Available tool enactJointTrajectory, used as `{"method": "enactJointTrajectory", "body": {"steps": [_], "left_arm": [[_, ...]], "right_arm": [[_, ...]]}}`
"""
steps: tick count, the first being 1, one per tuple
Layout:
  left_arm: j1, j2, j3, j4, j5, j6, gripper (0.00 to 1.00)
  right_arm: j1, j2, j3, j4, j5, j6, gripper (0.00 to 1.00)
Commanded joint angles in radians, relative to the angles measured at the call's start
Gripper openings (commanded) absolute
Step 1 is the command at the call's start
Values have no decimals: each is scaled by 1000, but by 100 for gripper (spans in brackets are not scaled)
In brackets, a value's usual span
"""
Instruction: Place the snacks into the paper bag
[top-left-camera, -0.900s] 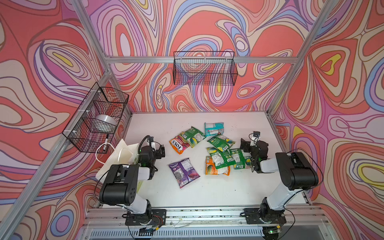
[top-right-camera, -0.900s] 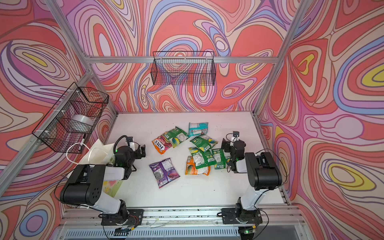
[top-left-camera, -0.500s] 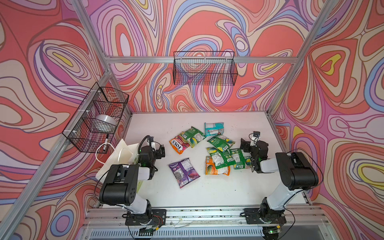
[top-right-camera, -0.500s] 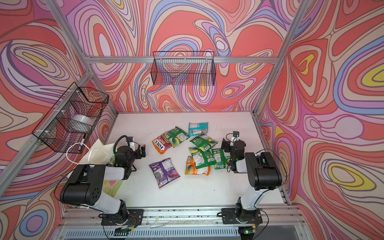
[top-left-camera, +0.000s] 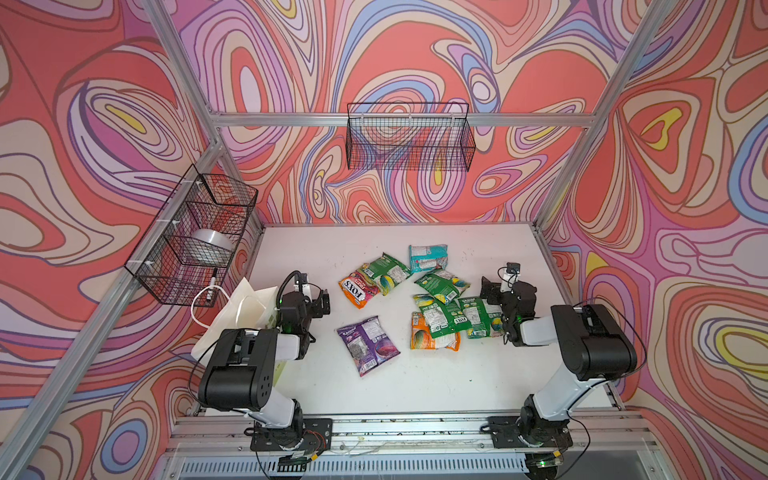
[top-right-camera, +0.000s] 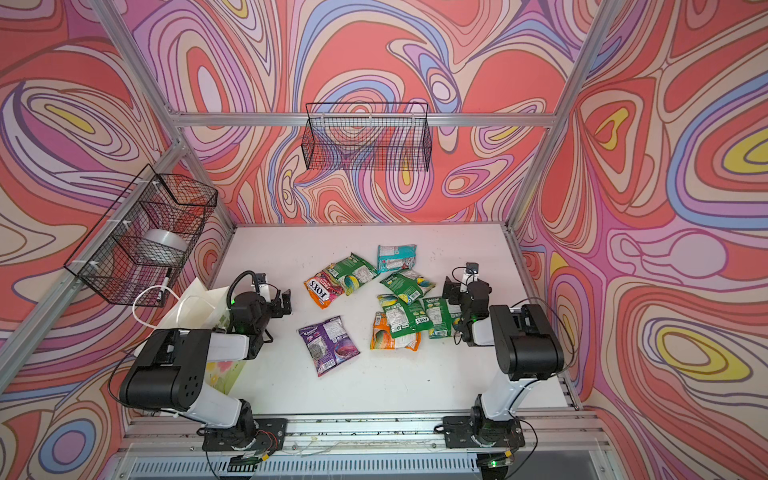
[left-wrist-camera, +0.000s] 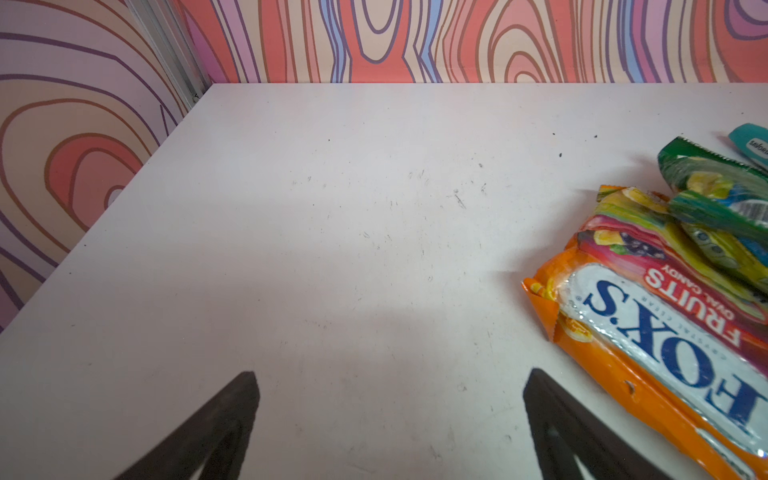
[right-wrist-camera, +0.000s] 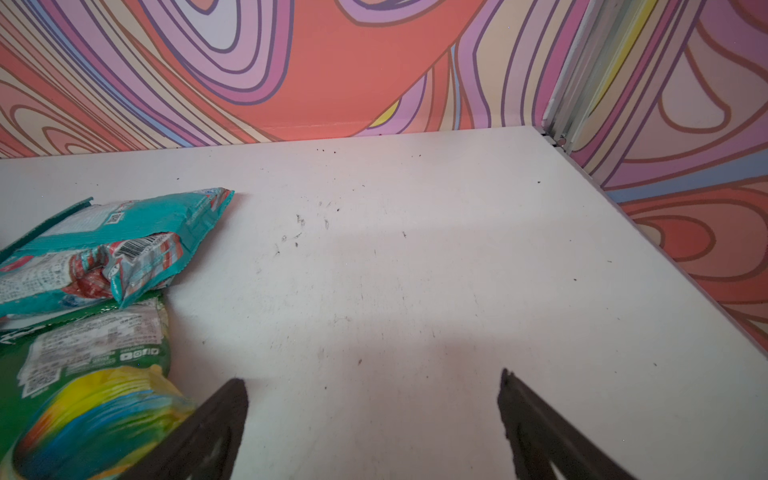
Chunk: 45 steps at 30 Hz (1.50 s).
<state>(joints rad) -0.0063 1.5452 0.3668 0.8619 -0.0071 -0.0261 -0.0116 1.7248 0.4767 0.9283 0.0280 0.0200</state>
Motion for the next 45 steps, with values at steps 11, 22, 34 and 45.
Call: {"method": "enactJointTrajectory", "body": {"steps": [11, 22, 34, 45], "left_arm": [[6, -7, -29, 97, -128, -41, 100], [-56, -332, 293, -711, -136, -252, 100], [-213, -554, 878, -1655, -4, -322, 100], [-214, -566, 1295, -2419, -271, -409, 100]], "right_arm": [[1, -4, 2, 15, -7, 5, 99], [9, -285, 228, -536, 247, 231, 98], [5, -326, 545, -958, -87, 600, 98], [9, -370, 603, -1074, -229, 675, 98]]}}
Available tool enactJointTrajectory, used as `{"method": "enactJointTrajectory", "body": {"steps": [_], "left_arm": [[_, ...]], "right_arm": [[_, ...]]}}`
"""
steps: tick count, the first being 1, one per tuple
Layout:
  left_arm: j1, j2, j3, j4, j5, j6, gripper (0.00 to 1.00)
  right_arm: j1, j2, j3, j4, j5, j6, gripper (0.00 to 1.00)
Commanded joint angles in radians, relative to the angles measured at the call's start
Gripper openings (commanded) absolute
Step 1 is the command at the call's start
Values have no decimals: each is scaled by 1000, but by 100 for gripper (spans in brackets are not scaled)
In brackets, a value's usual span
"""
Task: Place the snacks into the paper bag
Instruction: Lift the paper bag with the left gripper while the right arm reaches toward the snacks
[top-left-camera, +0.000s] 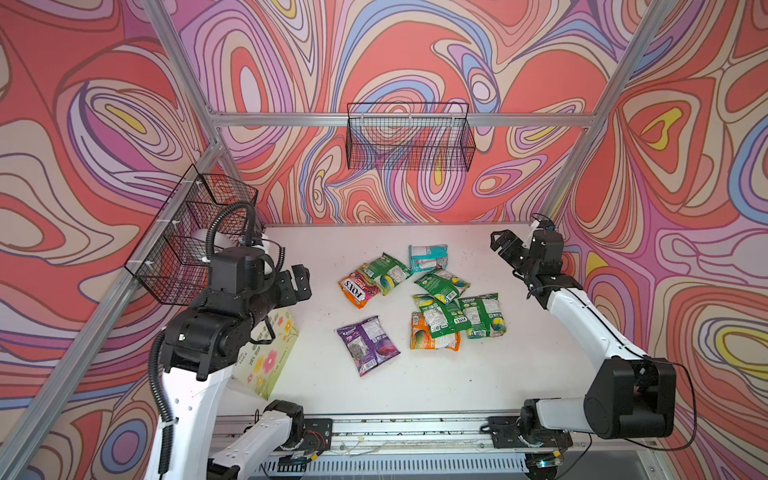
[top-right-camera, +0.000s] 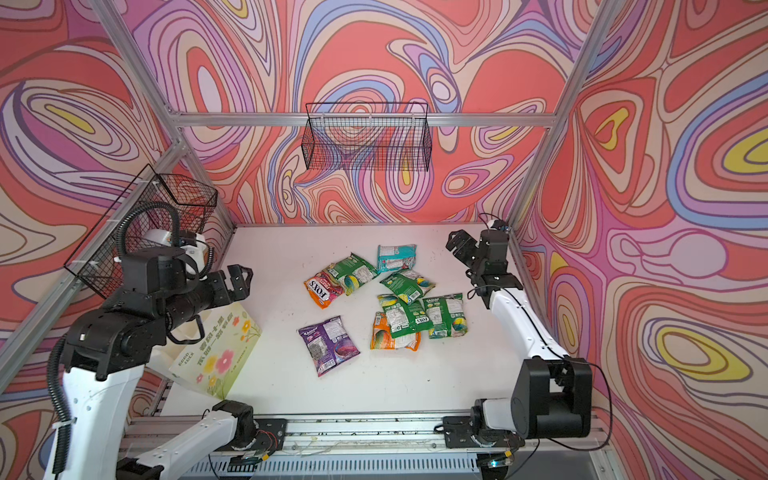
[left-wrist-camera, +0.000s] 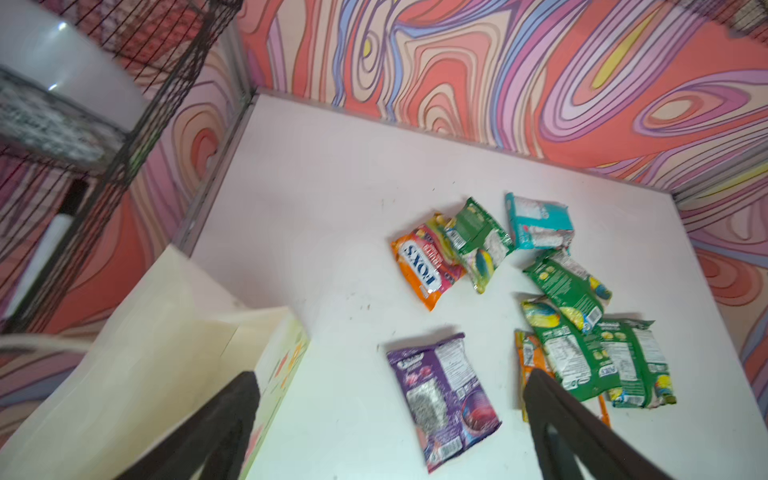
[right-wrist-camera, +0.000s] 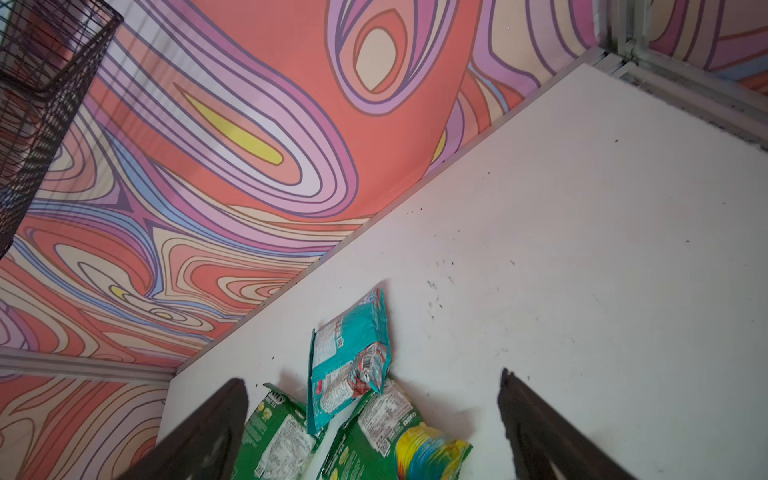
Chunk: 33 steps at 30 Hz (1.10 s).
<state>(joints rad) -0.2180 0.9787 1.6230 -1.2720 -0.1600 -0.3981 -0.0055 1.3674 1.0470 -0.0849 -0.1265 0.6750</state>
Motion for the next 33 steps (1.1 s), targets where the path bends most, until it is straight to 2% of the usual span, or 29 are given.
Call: {"method": "enactJointTrajectory", "body": {"steps": [1, 6, 11, 13, 15, 18, 23, 25, 27, 29, 31, 32, 33], "left_arm": [[-2, -7, 51, -295, -160, -37, 100], [-1, -5, 75, -344, -319, -58, 100], [-2, -32, 102, -320, -442, -66, 100], [-1, -59, 89, -246, -406, -7, 100], [-1, -30, 94, -275, -394, -10, 100], [-2, -20, 20, -285, -338, -17, 100], [-1, -47, -72, -257, -369, -24, 100], [-1, -43, -88, -235, -384, -14, 91], [0, -36, -111, -204, -403, -1, 75], [0, -16, -119, -180, -398, 2, 47], [0, 17, -112, -164, -379, 1, 15], [0, 31, -108, -153, -374, 1, 5], [0, 48, -103, -139, -369, 3, 0]], "right_arm": [[4, -6, 33, -60, -90, 18, 98], [53, -6, 24, -64, -97, 2, 98], [150, -13, 28, -111, -34, -40, 98], [162, -12, 27, -115, -44, -39, 98], [173, -12, 27, -114, -56, -32, 99], [203, -24, 28, -122, -52, -26, 98], [240, -37, 18, -140, -66, -21, 98], [247, -39, 9, -138, -79, -20, 98], [250, -41, 3, -138, -86, -20, 99], [252, -46, -4, -134, -88, -17, 98], [252, -51, -7, -133, -90, -15, 98], [252, -53, -7, -134, -90, -16, 98], [252, -56, -7, -132, -89, -15, 98]]}}
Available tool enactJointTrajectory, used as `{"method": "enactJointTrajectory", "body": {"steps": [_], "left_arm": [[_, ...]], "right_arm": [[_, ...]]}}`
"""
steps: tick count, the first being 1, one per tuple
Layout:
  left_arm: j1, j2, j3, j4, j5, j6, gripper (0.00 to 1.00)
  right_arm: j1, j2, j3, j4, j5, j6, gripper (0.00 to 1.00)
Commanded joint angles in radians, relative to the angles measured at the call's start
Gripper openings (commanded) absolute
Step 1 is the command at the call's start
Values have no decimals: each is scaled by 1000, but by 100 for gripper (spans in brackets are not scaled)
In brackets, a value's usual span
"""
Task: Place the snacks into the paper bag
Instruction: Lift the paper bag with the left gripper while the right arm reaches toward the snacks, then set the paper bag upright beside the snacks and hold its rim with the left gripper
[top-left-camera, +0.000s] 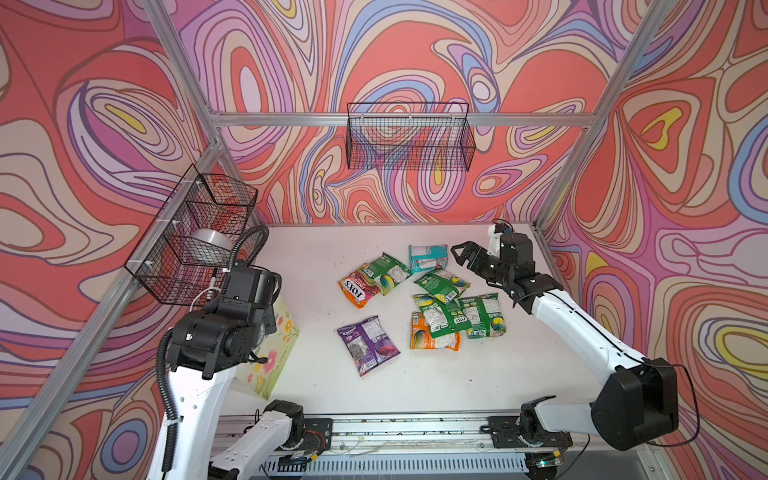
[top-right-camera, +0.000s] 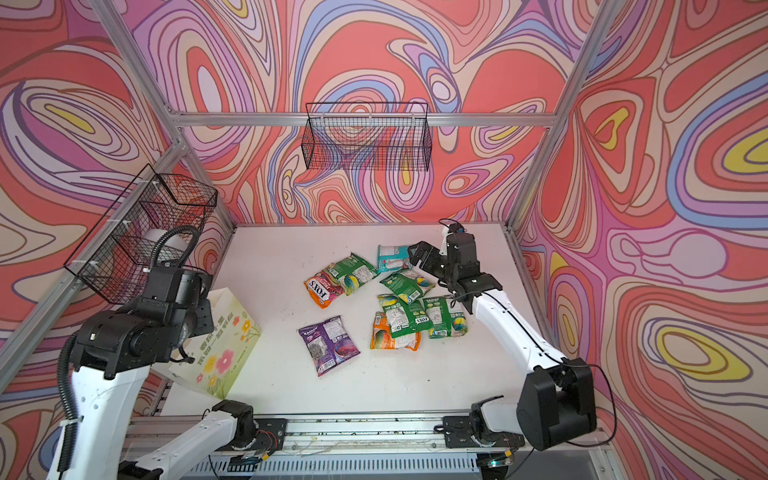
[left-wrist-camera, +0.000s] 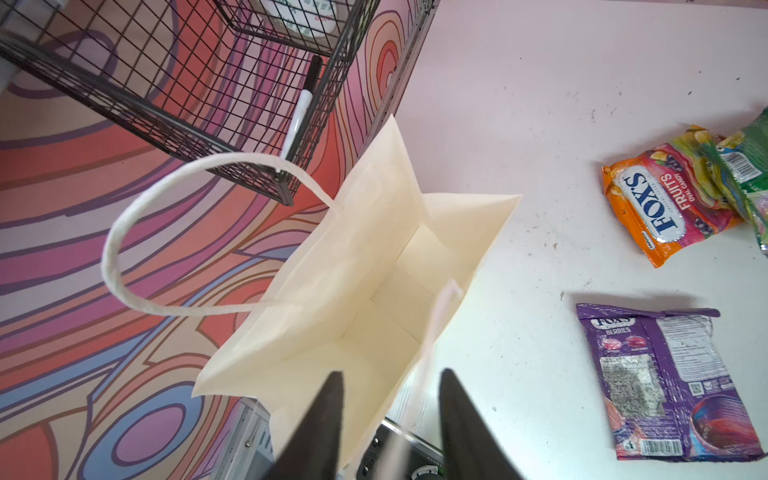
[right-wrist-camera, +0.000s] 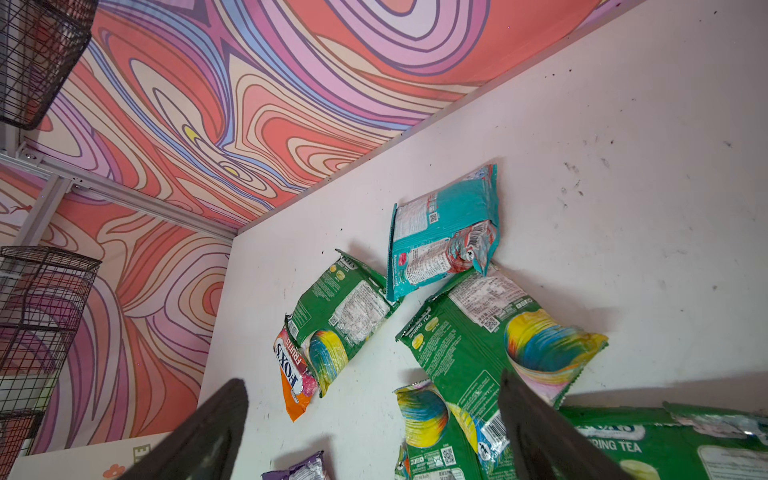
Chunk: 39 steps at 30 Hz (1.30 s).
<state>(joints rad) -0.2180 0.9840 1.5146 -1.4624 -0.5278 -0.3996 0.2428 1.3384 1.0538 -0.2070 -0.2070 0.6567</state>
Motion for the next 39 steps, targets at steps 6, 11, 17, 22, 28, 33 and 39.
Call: {"method": "enactJointTrajectory", "body": {"steps": [6, 11, 17, 22, 28, 33, 39], "left_arm": [[-1, 194, 130, 190, 79, 12, 0], [-3, 371, 256, 335, 94, 51, 0], [-8, 576, 400, 473, 119, 138, 0], [-7, 741, 554, 483, 146, 183, 0], [-9, 866, 729, 390, 200, 140, 50], [-7, 788, 800, 321, 265, 113, 100], [-6, 551, 655, 374, 372, 104, 100]], "right_arm": [[4, -5, -3, 6, -11, -5, 98], [16, 37, 9, 55, -30, 24, 98], [52, 86, 29, 94, -32, 50, 98], [80, 111, 16, 125, -43, 74, 98], [100, 113, 0, 136, -41, 88, 99], [101, 77, 10, 85, 21, 45, 98], [101, 17, 40, 18, 73, -19, 98]]}}
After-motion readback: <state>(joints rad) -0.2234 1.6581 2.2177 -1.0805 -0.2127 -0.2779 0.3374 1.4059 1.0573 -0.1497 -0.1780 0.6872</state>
